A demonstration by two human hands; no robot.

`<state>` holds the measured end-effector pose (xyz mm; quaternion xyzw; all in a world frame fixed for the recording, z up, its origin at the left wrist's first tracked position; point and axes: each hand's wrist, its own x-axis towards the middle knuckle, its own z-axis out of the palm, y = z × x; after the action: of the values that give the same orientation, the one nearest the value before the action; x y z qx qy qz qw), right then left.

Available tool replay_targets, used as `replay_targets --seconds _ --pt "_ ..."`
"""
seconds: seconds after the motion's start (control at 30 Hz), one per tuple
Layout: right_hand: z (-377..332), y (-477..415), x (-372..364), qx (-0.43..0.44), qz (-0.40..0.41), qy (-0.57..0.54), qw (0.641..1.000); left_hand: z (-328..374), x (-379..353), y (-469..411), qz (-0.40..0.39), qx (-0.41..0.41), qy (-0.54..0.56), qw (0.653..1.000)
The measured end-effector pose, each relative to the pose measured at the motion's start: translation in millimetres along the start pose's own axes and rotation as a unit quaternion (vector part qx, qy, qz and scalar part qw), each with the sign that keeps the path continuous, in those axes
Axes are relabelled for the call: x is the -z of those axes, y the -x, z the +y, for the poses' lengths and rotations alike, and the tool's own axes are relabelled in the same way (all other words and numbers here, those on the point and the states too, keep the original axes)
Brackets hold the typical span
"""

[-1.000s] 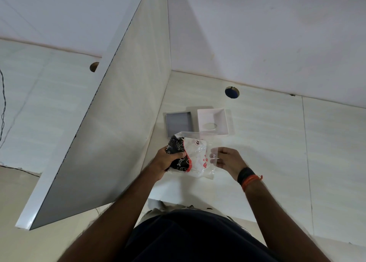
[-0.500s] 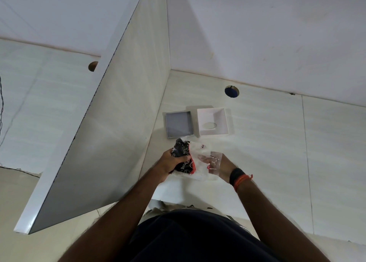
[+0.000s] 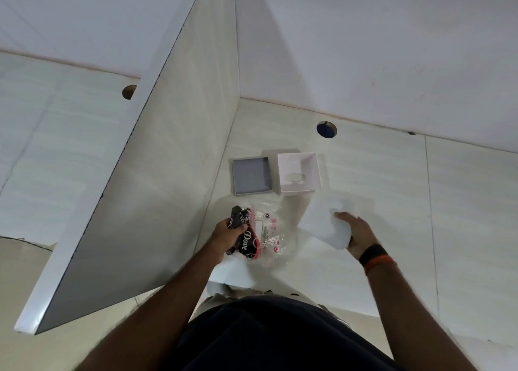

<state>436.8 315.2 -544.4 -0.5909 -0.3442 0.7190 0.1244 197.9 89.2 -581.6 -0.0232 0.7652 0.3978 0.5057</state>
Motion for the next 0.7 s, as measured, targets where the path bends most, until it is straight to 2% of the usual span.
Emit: replay_targets --seconds 0.1,0.2,0.23,0.3,0.4,0.47,0.5,0.57,0.7 --pt "-14.6 2.2 -2.1 0.022 -0.038 -0.03 0.999 3.8 -6.9 4.2 0.05 -0.015 -0.041 0.998" --pt "-28.4 8.2 -19.8 0.032 -0.086 -0.015 0.996 17.6 -13.5 9.9 0.155 -0.125 -0.139 0.97" --pt "-32.6 9.5 -26.7 0.031 -0.103 -0.007 0.994 26.3 -16.5 13.2 0.165 -0.168 -0.142 0.961" --pt "-41.3 12.7 -39.0 0.03 -0.145 0.012 0.989 52.2 -26.3 22.4 0.091 -0.208 -0.081 0.971" --pt "-54.7 16.0 -57.3 0.019 -0.21 0.036 0.977 94.2 -43.3 35.1 -0.121 -0.155 0.031 0.98" --pt "-63.0 14.4 -67.7 0.014 -0.238 0.041 0.97 110.8 -50.6 36.8 -0.208 -0.112 0.089 0.968" --pt "-67.0 11.8 -71.5 0.016 -0.238 0.049 0.97 117.1 -53.1 35.9 -0.22 -0.09 0.116 0.964" --pt "-75.4 5.3 -76.1 0.026 -0.22 0.082 0.972 127.3 -56.5 29.5 -0.19 -0.081 0.139 0.969" --pt "-89.0 -12.8 -78.6 0.064 -0.132 0.158 0.976 145.7 -61.5 10.1 -0.108 -0.107 0.089 0.984"
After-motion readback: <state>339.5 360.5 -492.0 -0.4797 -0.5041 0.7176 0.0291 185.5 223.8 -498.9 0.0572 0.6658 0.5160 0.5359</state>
